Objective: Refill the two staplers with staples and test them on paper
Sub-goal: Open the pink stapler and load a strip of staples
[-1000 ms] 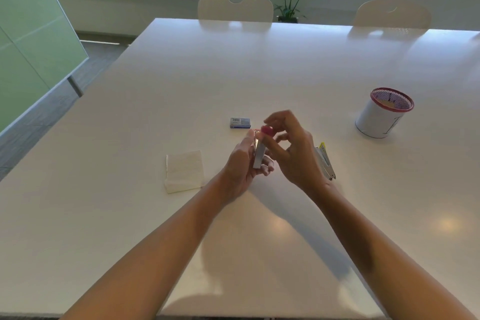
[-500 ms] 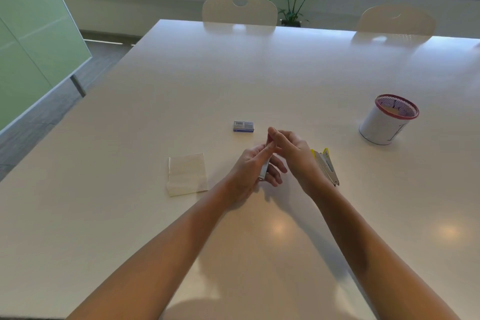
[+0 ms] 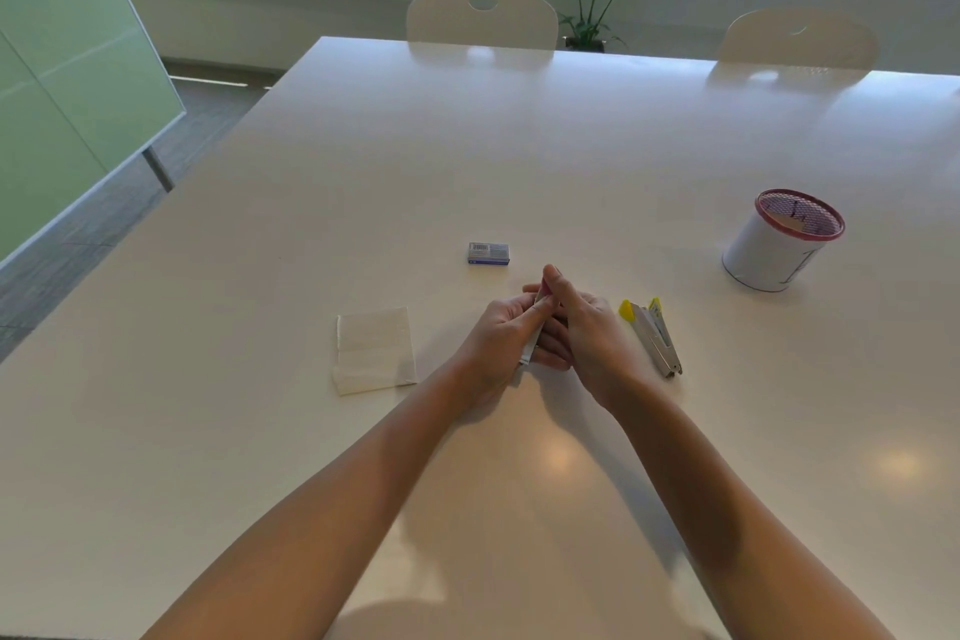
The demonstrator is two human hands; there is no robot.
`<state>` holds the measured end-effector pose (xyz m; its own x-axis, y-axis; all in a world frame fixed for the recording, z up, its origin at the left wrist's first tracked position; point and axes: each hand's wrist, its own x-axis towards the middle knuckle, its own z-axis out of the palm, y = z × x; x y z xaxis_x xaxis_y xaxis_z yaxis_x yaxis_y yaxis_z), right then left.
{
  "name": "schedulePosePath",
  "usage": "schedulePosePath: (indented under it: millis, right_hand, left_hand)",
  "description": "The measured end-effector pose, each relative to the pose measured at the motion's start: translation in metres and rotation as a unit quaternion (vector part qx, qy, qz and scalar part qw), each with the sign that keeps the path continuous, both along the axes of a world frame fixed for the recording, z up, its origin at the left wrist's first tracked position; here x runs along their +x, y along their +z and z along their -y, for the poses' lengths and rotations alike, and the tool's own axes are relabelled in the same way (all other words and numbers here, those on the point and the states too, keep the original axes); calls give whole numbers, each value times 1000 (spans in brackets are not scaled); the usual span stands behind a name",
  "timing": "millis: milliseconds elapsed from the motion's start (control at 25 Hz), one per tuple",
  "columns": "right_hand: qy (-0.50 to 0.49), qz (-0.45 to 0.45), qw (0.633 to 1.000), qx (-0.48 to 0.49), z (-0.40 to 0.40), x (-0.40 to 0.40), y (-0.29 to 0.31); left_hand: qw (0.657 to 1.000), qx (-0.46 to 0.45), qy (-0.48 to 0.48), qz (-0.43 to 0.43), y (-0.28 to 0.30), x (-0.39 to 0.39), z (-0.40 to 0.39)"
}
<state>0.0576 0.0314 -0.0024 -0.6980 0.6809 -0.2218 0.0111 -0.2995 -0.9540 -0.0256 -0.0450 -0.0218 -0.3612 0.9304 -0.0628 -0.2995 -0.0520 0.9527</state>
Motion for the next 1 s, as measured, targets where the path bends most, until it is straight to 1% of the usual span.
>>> schedulePosePath:
  millis: [640, 1000]
  right_hand:
    - [-20, -37, 999, -20, -4, -4, -13]
    - [-2, -19, 1000, -9, -9, 1, -9]
  left_hand:
    - [1000, 8, 11, -7, -2, 0, 0]
    - [1000, -1, 17, -24, -1, 1, 1]
